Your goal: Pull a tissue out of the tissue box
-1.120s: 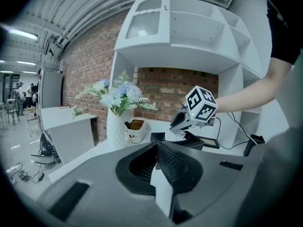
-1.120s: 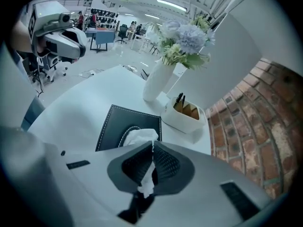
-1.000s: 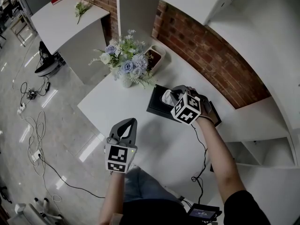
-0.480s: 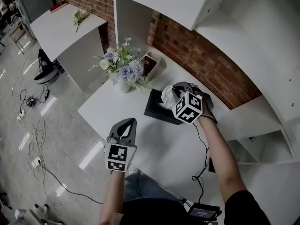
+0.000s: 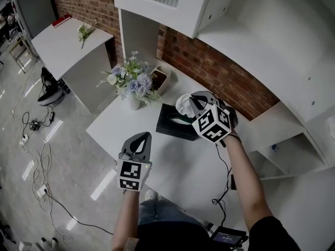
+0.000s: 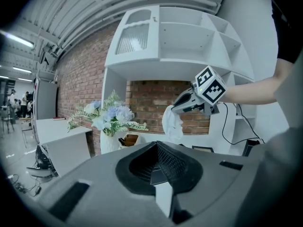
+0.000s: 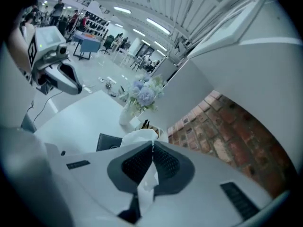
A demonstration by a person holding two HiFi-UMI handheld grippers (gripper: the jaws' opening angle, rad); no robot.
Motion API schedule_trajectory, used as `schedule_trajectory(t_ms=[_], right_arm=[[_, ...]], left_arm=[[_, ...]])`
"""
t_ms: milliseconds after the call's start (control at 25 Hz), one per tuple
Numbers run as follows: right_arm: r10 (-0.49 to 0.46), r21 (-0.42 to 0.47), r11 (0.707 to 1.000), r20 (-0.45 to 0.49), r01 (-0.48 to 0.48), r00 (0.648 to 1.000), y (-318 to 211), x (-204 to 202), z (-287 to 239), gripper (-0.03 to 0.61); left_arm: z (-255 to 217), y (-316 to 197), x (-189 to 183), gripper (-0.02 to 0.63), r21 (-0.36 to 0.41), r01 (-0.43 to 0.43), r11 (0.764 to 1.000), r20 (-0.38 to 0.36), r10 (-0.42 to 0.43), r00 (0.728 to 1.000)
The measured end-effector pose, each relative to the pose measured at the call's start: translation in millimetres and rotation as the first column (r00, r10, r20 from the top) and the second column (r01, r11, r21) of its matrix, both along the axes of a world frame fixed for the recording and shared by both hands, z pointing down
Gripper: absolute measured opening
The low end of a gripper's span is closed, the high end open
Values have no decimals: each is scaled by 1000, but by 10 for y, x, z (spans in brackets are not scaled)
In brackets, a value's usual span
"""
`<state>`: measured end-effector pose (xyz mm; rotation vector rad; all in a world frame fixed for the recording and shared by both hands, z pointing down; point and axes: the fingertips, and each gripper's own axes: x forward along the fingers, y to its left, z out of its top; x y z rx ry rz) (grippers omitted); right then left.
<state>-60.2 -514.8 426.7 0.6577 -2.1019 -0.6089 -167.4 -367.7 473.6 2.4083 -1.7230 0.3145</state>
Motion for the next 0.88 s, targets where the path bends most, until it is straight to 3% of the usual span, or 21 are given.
schedule_trajectory(t_ms=[120,240,320,480,680,880], right_arm=[[43,3,999,190,-45,981,163,80,-340,0],[89,-8,996,385,-94,918,364,231,-598,0],[99,2,993,506,-116,857,508,351,-771,0],[119,-2,986,711,-167,693,749,607,-1038,0],[197,-77,966,837,-247,510,979,953,-980,0],[262,-143,942,878,-303,401,1165,1210,-773,0]], left_arm=[[-82,13,27,9,19,-2,1000,5,2,1000],[-153,41,61,9,38,-5,999,8,5,1000],[-211,66,93,9,49,-8,999,11,8,1000],[-345,86,157,9,76,-15,997,20,13,1000],[-503,96,251,9,114,-24,993,26,22,999],[-669,82,344,9,150,-41,988,35,36,999]])
